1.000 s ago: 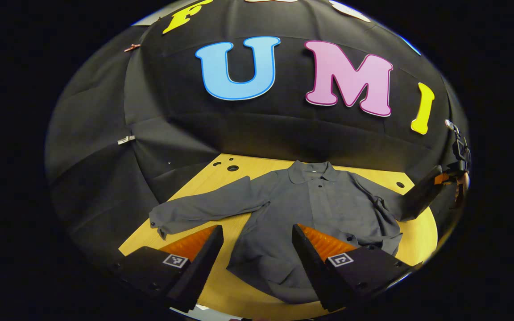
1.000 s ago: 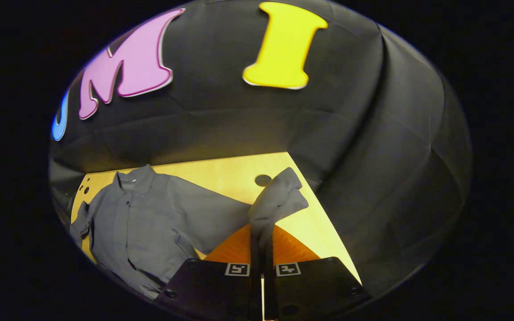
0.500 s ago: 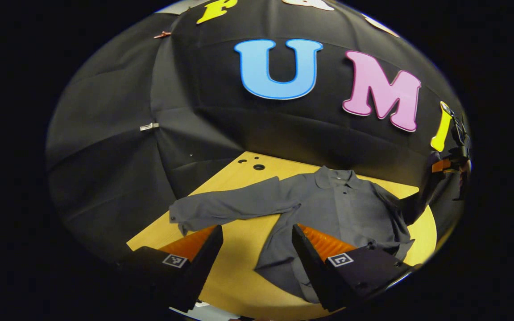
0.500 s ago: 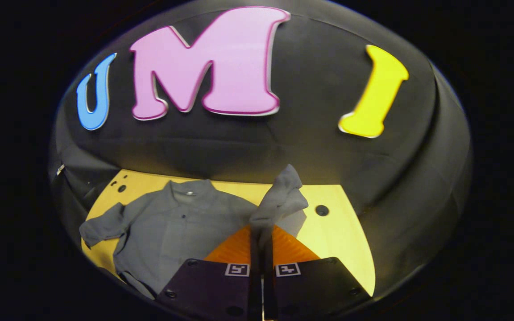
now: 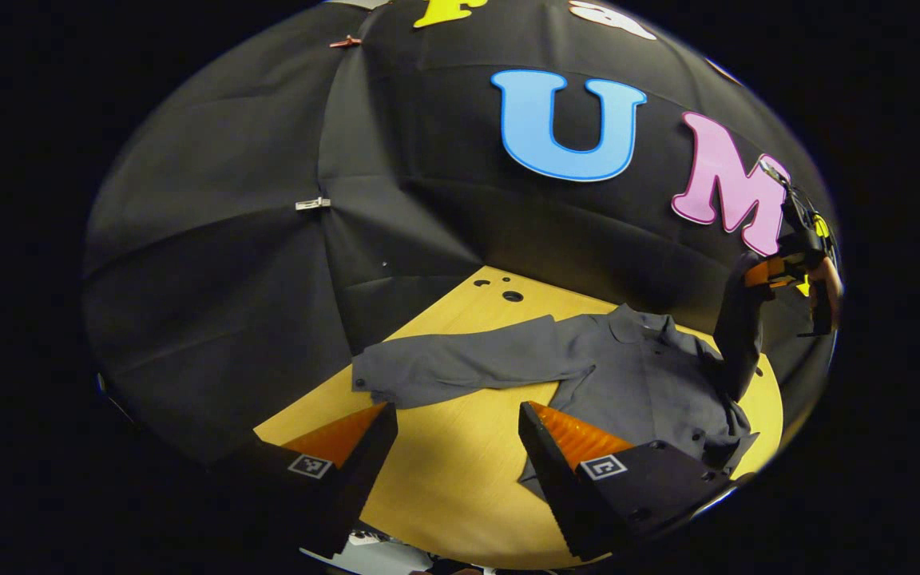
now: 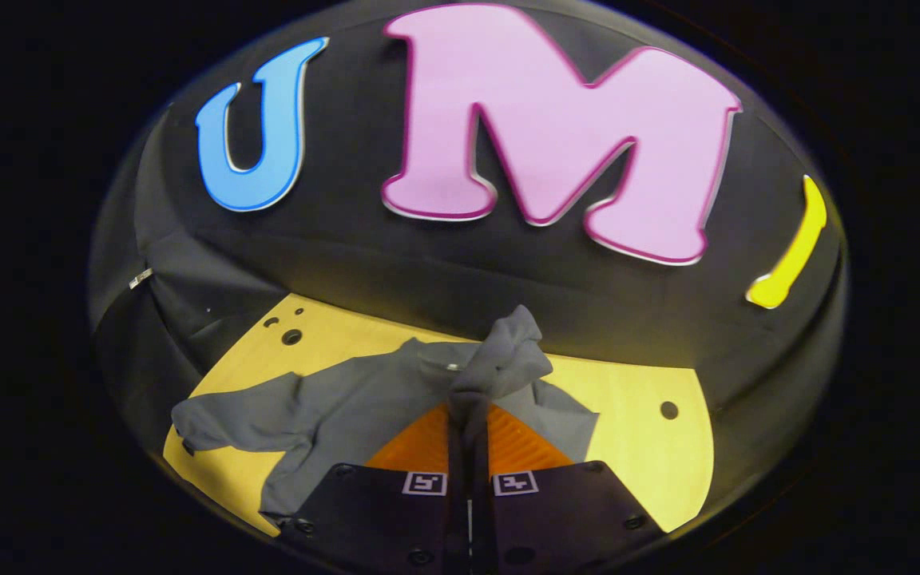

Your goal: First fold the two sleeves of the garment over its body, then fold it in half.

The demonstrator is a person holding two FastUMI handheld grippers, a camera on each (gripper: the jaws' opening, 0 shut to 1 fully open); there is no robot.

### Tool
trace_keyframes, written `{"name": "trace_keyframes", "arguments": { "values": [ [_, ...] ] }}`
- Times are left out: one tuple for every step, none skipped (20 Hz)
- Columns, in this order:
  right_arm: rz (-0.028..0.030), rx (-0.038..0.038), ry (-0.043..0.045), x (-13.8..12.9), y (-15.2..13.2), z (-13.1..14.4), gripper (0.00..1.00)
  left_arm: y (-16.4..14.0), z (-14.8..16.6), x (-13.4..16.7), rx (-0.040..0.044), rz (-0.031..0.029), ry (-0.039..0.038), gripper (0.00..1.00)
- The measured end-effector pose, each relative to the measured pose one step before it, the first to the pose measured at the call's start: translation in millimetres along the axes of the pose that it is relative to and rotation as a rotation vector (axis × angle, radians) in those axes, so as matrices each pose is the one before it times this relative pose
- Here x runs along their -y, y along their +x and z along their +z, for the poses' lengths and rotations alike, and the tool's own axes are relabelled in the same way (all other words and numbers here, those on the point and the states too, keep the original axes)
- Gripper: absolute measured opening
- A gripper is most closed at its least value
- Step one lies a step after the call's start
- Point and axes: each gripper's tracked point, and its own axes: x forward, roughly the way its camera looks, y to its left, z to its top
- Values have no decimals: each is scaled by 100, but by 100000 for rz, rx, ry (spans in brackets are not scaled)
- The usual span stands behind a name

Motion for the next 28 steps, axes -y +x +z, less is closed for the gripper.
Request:
{"name": "trace_keyframes", "arguments": {
  "values": [
    [2155,-1737,1438,-1980,828,-172,6,-3,94,-917,115,551,-480,96],
    [1381,-1846,910,-1822,1119,-462,6,-40,-4,-772,206,654,-253,96],
    [1129,-1755,759,-1486,1243,-620,6,-62,19,-924,-85,1379,5,93],
    [1280,-1861,642,-1452,823,-407,6,-91,-242,-908,-486,1695,-79,96],
    [2110,-1261,310,-1477,700,-305,6,-133,-22,-1010,-547,1690,-803,97],
    [1552,-1248,-408,-1370,1117,-341,6,-173,-67,-795,-417,1412,-1301,97],
    [853,-1438,-1273,-1138,1089,-544,6,-69,-142,-765,-501,1851,-1119,96],
    [-97,-2105,-2030,-828,1191,-667,6,33,-351,-1111,-1001,2711,-855,96],
    [126,-1885,-1689,-711,870,-635,6,84,-236,-836,-863,2346,-728,96],
    [798,-1999,-1710,-1206,1077,-851,6,173,-501,-697,-831,2568,-1031,97],
    [1292,-2341,-1095,-1010,868,-761,7,63,-184,-624,-1005,2445,-769,97],
    [1011,-2253,-160,-714,996,-632,8,95,-272,-490,-951,2014,112,97],
    [893,-2090,273,-716,945,-580,7,-143,-55,-345,-185,1684,942,96],
    [462,-1890,338,-395,893,-458,9,74,-23,-350,269,1112,1257,96],
    [-434,-1780,-24,-176,860,-625,11,187,-21,-220,113,568,1210,97],
    [-86,-1737,-161,-95,763,-426,20,30,-226,-17,-353,181,754,97],
    [416,-1098,-357,-357,349,-334,12,60,-116,131,-561,-1,81,96],
    [1295,-743,-330,-442,660,-267,14,66,-155,117,-245,-45,-104,96],
    [2153,-983,-341,-690,91,-365,18,153,81,177,-66,-485,19,97],
    [1831,-364,-499,-555,142,-228,23,250,-70,268,-11,-494,352,100],
    [1013,218,-976,-356,103,-197,18,310,99,214,48,-225,632,96],
    [1260,-39,-794,-412,-219,-269,44,368,-12,222,-150,-327,715,96],
    [-21,-73,-1421,-84,-347,-328,56,428,227,293,-17,-393,227,100],
    [-504,605,-1272,215,-475,-217,68,483,256,198,413,-517,-40,96],
    [778,1044,-472,-120,-682,-239,75,685,439,306,405,-569,-142,96],
    [465,1164,111,124,-741,-250,76,733,368,208,204,-466,-49,96],
    [261,1097,679,320,-820,-352,83,866,501,247,507,-498,116,96],
    [126,1209,1427,467,-1021,-381,90,926,413,134,447,-639,336,93]
  ]
}}
